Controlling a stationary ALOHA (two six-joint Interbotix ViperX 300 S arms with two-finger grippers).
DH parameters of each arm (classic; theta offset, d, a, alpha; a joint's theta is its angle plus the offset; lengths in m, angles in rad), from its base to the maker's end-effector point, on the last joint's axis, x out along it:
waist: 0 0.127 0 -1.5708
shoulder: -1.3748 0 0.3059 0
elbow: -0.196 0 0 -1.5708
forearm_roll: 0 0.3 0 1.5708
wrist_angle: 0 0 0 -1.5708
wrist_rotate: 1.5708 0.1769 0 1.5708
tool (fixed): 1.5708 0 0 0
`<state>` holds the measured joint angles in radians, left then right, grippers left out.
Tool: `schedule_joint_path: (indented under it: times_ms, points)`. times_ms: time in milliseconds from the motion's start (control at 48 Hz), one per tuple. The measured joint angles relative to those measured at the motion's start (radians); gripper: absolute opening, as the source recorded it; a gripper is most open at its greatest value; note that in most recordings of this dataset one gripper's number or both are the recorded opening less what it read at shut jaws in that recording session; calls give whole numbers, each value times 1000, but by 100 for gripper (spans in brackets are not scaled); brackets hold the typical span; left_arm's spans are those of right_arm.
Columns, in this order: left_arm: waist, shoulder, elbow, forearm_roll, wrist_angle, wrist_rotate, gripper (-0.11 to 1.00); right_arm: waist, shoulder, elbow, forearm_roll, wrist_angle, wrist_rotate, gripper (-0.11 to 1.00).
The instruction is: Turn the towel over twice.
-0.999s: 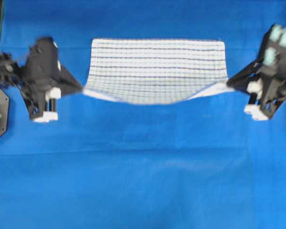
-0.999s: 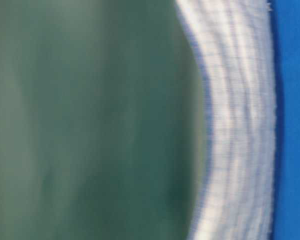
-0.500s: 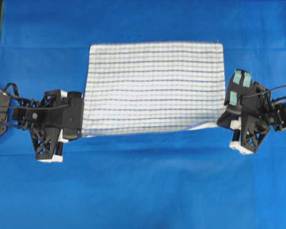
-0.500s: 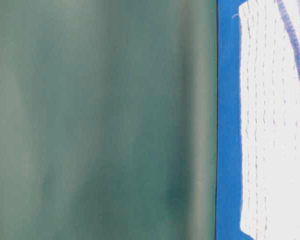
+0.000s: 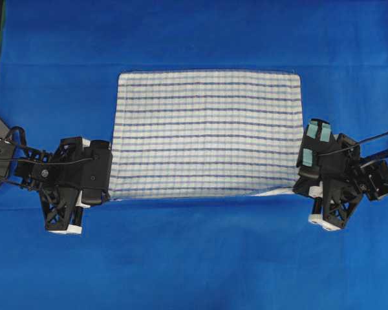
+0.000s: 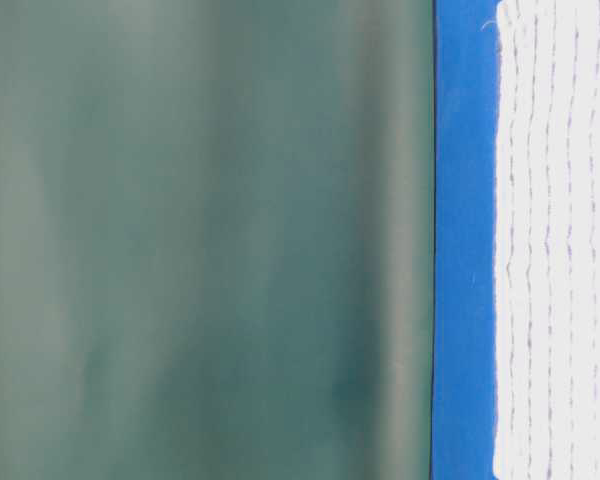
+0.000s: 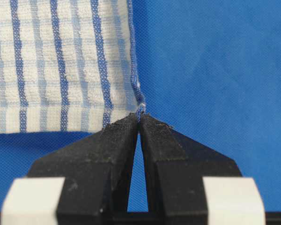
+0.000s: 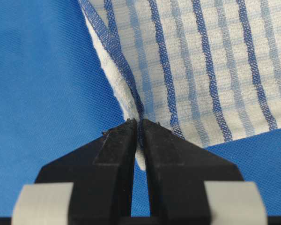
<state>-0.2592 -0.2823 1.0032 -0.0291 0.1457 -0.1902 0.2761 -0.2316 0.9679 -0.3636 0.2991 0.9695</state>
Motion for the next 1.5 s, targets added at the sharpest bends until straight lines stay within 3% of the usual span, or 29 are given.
schedule_joint_path:
  times_ms: [312,437,500,541,687,750,916,1145,1499]
  points:
    - [0,3,2,2,-21,6,3,0,3,-2,-25,9,-9,9]
    - [6,3,0,0,-26,0,7,0,3,-5,-28,12,-9,42]
    - [12,3,2,0,-34,0,21,0,3,-8,-28,17,-11,60]
    - [14,3,0,0,-38,0,33,0,3,-11,-31,26,-12,65]
    - [12,-8,0,0,-38,8,76,0,-8,-26,-49,66,-12,58]
    - [14,-18,-3,0,-37,11,87,0,-20,-35,-63,87,-14,59]
    - [37,-64,-17,2,-20,23,81,0,-95,-61,-147,138,-15,59]
    - [137,-164,-28,0,-20,60,80,-11,-236,-67,-299,149,-17,59]
    - [252,-350,-34,0,-57,186,79,-97,-469,-58,-509,150,-17,59]
